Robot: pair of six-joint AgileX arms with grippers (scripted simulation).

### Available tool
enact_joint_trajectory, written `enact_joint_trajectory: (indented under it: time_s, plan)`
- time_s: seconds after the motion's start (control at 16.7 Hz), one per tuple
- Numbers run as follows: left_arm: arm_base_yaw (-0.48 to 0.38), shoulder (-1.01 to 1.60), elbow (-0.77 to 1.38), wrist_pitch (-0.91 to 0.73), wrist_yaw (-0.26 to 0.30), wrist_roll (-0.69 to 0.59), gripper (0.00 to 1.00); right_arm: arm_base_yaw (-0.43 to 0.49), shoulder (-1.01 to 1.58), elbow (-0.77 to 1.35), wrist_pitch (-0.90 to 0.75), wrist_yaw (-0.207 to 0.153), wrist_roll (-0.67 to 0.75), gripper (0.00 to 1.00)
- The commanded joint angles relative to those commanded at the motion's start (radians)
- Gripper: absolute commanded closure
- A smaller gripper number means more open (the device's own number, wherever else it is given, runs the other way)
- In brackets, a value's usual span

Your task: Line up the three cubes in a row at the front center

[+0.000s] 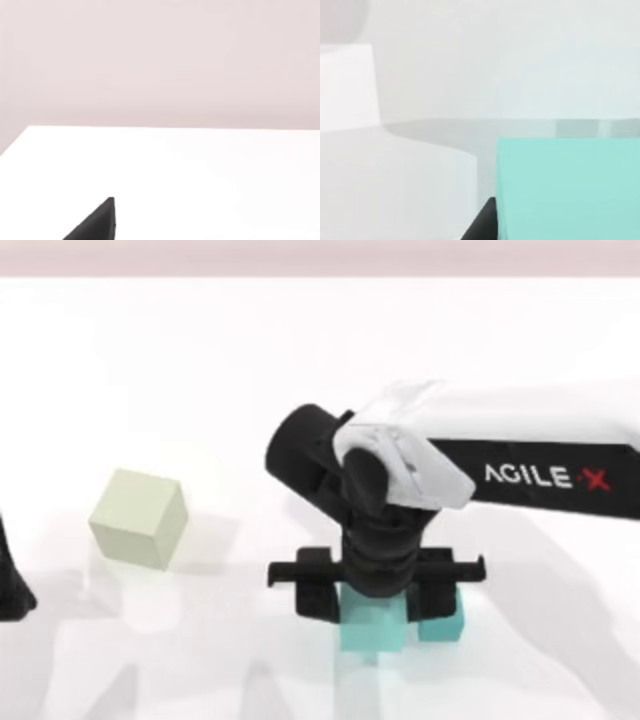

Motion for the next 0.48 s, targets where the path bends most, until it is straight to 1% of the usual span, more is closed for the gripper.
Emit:
enact_joint_trajectory:
  time_s: [0.48]
  plan:
    - [0.000, 0.000, 0.000, 0.000, 0.000, 0.000, 0.00, 0.000, 0.000, 0.000, 0.000, 0.000, 0.000, 0.10]
